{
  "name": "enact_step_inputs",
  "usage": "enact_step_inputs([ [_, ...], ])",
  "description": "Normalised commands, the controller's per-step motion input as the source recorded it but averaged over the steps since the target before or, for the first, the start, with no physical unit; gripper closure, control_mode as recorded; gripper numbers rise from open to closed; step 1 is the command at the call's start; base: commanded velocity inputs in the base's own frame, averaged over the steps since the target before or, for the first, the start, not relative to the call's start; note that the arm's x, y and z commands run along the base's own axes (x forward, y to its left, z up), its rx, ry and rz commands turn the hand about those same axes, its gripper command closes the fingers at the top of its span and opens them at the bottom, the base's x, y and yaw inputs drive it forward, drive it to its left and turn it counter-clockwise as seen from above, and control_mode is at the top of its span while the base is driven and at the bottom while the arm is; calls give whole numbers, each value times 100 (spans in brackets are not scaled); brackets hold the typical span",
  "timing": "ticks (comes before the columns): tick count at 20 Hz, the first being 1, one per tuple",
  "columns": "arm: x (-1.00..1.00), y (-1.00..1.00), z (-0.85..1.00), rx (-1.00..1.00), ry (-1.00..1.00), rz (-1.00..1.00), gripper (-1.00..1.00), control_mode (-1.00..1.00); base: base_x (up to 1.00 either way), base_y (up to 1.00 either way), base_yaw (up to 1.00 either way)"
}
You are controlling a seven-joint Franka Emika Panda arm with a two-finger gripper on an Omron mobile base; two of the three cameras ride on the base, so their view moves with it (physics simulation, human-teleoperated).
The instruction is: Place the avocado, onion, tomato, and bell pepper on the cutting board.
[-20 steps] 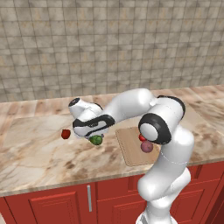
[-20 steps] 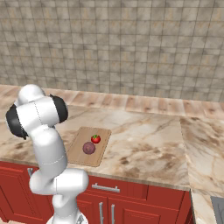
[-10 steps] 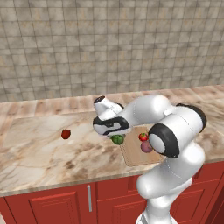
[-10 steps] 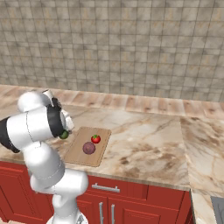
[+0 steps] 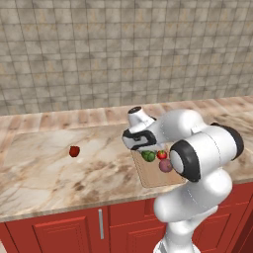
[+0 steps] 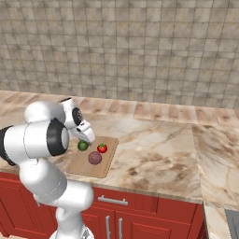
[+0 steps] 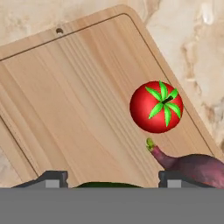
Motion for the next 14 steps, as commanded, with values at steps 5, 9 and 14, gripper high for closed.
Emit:
enact_step_inputs([
  [5, 49, -15, 0, 4, 1, 0, 100, -100, 0, 0, 0],
  [9, 37, -1, 0, 0, 0, 1, 100, -100, 0, 0, 0],
  [14, 1, -1, -2, 0, 0, 0, 100, -100, 0, 0, 0],
])
